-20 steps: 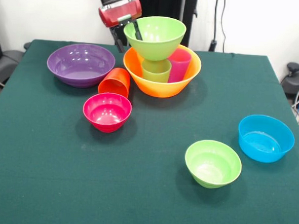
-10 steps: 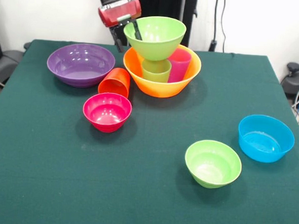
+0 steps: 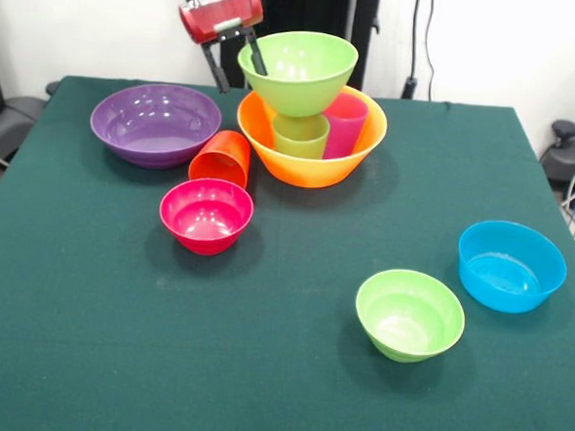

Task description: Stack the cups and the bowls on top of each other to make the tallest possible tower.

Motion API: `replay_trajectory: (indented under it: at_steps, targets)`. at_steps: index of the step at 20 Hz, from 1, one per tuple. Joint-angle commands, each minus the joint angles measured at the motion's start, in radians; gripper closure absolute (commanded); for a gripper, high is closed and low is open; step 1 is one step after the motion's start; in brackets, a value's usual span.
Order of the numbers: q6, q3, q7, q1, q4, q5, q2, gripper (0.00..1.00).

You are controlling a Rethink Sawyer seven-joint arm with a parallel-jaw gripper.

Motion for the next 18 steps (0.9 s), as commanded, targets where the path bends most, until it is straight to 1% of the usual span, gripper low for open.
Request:
replay_trajectory:
  at_steps: [1, 3, 6, 7, 10, 11, 13, 18]
  targets:
    - [0.082, 0.091, -0.161, 0.018, 0.061, 0.062, 0.061, 0.0]
    - [0.09, 0.097, -0.166, 0.023, 0.068, 0.073, 0.07, 0.0]
    - [0.094, 0.094, -0.17, 0.026, 0.064, 0.071, 0.091, 0.0]
    - [0.112, 0.095, -0.19, 0.016, 0.055, 0.082, 0.107, 0.0]
    - [0.12, 0.093, -0.194, 0.014, 0.05, 0.087, 0.117, 0.0]
    - [0.129, 0.09, -0.209, 0.006, 0.044, 0.087, 0.131, 0.0]
    - [0.136, 0.072, -0.217, 0.007, 0.034, 0.077, 0.145, 0.0]
    - [0.13, 0.04, -0.198, 0.045, 0.001, 0.051, 0.162, 0.0]
